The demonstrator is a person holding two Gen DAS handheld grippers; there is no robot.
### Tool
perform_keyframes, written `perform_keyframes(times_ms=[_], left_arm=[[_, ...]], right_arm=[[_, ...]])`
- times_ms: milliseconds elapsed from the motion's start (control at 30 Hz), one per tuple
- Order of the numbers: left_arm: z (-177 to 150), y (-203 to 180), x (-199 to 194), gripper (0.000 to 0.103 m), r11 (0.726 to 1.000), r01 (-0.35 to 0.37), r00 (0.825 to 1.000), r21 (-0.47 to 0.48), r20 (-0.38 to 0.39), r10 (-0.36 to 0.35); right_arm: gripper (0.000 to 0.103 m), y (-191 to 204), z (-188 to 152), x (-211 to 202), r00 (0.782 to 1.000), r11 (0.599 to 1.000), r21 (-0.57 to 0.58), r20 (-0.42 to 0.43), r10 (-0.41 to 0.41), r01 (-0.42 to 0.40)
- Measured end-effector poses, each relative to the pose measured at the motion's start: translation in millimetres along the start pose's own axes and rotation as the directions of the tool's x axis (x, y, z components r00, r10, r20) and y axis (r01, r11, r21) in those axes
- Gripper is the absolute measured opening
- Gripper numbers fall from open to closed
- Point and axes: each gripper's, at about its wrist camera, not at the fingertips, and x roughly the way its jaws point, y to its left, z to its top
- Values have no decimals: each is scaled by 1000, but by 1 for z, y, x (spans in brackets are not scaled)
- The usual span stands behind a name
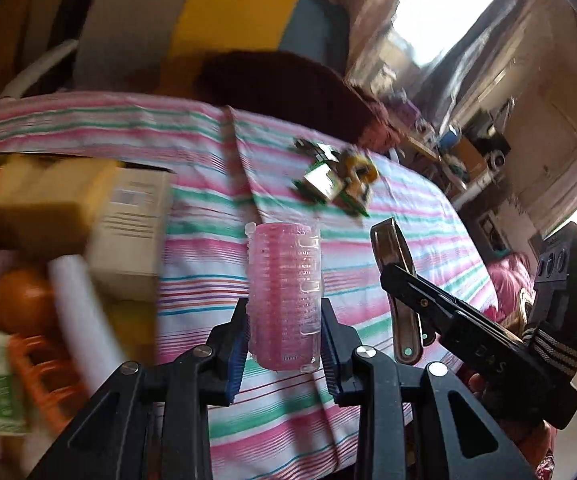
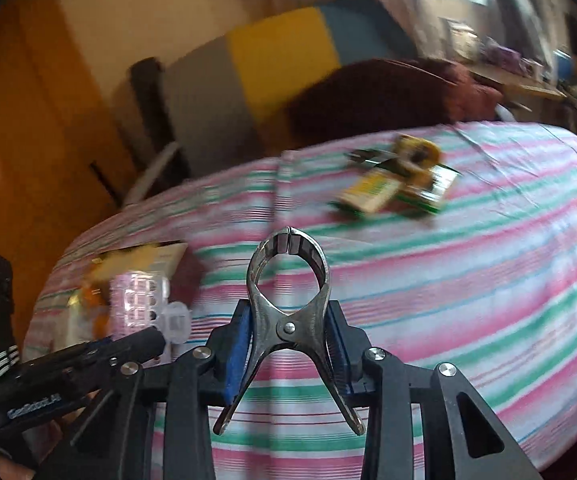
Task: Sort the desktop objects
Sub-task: 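Carry the pink curler and metal clip into the gold tray and open both tools, then withdraw both tools toward the two cracker packs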
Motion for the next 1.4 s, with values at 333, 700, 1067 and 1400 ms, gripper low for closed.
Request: perform_keyframes(times_ms=[333, 700, 1067, 1400], left_arm=[[-26, 102, -70, 32, 972, -88, 990, -218, 88, 110], [-55, 195, -119, 32, 884, -148, 961, -443, 147, 235], [-60, 235, -111, 54, 801, -202, 956, -564, 66, 287], [-62, 213, -143, 54, 800, -254, 899, -544, 172, 403]], right_arm=[[37, 117, -10, 28, 970, 965, -136, -122, 210, -226], [39, 221, -23, 86, 928, 916, -222, -244, 280, -335], [57, 216, -31, 78, 931, 930, -153, -207, 301, -335], [58, 190, -37, 75, 928, 937, -93, -203, 314, -338]])
